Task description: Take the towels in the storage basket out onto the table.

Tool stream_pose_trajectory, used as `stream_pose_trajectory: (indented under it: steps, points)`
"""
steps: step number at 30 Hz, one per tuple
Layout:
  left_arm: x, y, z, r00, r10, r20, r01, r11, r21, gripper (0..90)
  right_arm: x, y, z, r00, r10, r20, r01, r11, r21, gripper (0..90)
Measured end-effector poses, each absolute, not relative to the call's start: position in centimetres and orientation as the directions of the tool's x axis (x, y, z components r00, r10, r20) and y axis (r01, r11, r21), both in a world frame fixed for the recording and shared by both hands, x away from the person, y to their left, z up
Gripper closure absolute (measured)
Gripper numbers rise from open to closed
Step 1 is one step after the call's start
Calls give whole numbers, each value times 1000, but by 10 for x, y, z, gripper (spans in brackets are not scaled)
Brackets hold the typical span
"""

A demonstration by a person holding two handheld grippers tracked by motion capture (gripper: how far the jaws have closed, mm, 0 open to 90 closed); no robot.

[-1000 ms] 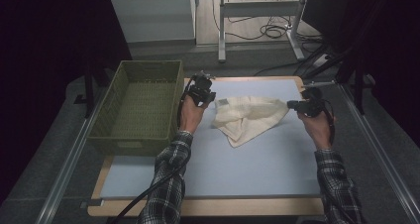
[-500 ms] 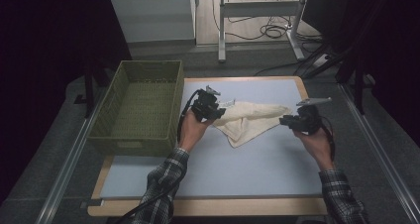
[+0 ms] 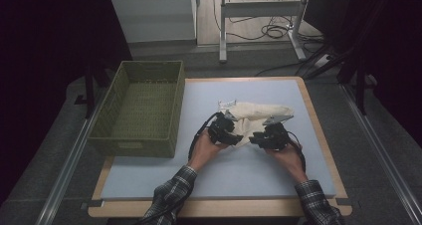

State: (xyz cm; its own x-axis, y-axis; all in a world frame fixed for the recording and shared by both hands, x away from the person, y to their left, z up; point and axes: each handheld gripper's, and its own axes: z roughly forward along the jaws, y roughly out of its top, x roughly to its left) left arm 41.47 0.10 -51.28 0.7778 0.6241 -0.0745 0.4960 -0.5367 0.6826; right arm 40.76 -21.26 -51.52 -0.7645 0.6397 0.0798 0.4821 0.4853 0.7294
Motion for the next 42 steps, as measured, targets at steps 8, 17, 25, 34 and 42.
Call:
stream_pose_trajectory:
  steps: [8,17,25,34,42]
  points:
    - [420,7,-525,766,640,-52,499,-543,675,810,408,-190,-526,-781,623,-30,419,560,715,666]
    - [414,26,-506,747,661,-73,497,-481,722,846,405,-194,-519,-781,625,-16,439,567,697,895]
    - [401,47,-495,720,692,-52,506,-473,721,841,394,-254,-498,-710,703,-50,483,537,691,893]
    - [392,60,-516,723,685,-90,542,-482,689,804,368,-287,-492,-722,689,65,514,470,717,761]
    - [389,67,-524,710,694,-116,565,-463,683,811,362,-260,-518,-766,642,-14,461,566,683,690]
